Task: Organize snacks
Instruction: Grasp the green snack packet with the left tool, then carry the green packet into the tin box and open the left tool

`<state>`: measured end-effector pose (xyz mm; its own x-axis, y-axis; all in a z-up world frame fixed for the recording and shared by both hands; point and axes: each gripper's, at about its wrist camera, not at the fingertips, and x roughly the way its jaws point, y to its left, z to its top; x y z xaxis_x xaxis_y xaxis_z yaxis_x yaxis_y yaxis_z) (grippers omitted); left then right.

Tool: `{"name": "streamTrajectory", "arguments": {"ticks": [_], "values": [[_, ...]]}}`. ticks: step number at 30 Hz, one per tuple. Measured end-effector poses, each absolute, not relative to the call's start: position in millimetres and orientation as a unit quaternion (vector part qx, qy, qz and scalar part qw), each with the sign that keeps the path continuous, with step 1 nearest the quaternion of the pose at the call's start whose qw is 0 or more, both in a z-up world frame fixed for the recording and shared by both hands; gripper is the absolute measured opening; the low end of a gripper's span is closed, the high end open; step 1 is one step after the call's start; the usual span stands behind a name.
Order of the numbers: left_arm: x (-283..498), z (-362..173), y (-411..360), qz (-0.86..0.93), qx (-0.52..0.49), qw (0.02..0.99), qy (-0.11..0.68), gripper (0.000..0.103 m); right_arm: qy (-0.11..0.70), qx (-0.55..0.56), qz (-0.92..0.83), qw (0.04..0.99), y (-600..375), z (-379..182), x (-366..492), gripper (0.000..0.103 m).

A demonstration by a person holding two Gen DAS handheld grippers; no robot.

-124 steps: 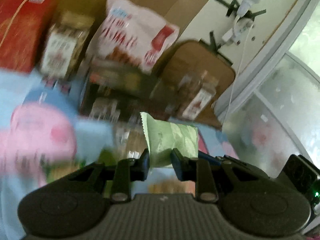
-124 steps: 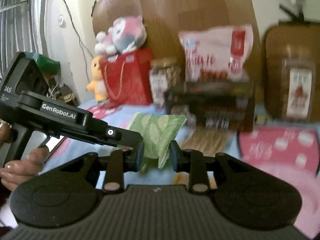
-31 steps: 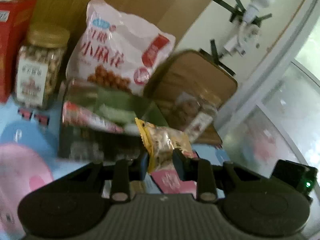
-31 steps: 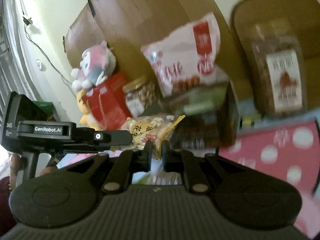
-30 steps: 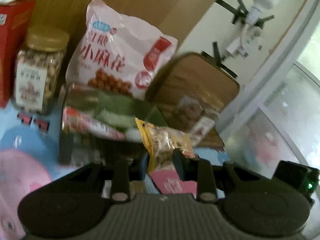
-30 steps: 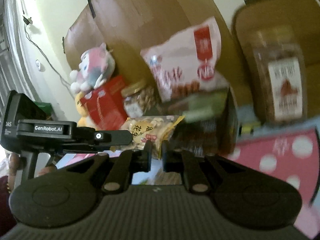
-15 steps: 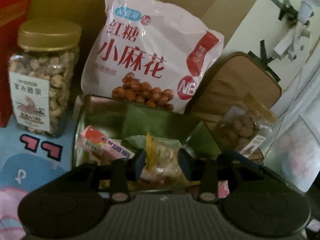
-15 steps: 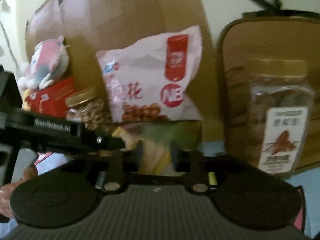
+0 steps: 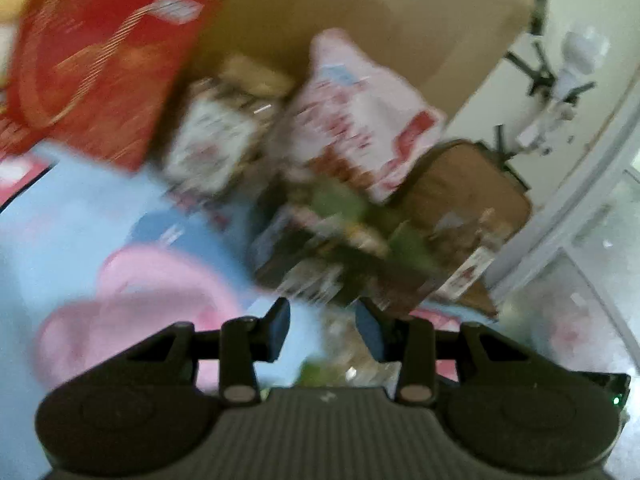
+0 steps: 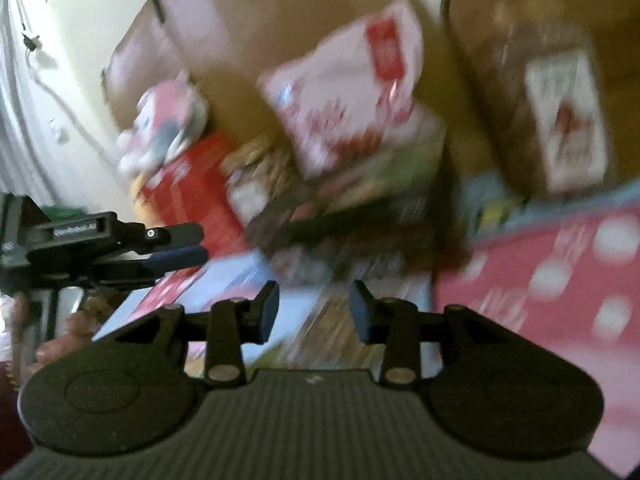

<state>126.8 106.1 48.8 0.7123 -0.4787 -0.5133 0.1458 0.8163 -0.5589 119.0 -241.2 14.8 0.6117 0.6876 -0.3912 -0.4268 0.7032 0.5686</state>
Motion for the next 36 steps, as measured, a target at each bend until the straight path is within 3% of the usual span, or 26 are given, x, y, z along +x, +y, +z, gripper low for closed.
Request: {"name": "streamTrajectory", "arguments": {"ticks": [9,25,30,36], "values": [[85,17,139,-0.159,-0.289,0.874,0.358,0.037,0.364,0.242,0.375,0.818,-210,7,96,0.042],[79,-2,137,-0.189,-0.3,0.861,0.364,0.038,0.335,-0.024,0.414,0.846,-109,7,78,0.044],[77,-3,140,-0.184,-0.298,0.865,0.36,0.028,0.319,-0.059,0.403,0.856,-100,7,79,0.041],[72,20,140,-0.194,-0.29,0.877,0.33,0.028,0.283,-0.063,0.4,0.87,-104,18,71,0.038]]}}
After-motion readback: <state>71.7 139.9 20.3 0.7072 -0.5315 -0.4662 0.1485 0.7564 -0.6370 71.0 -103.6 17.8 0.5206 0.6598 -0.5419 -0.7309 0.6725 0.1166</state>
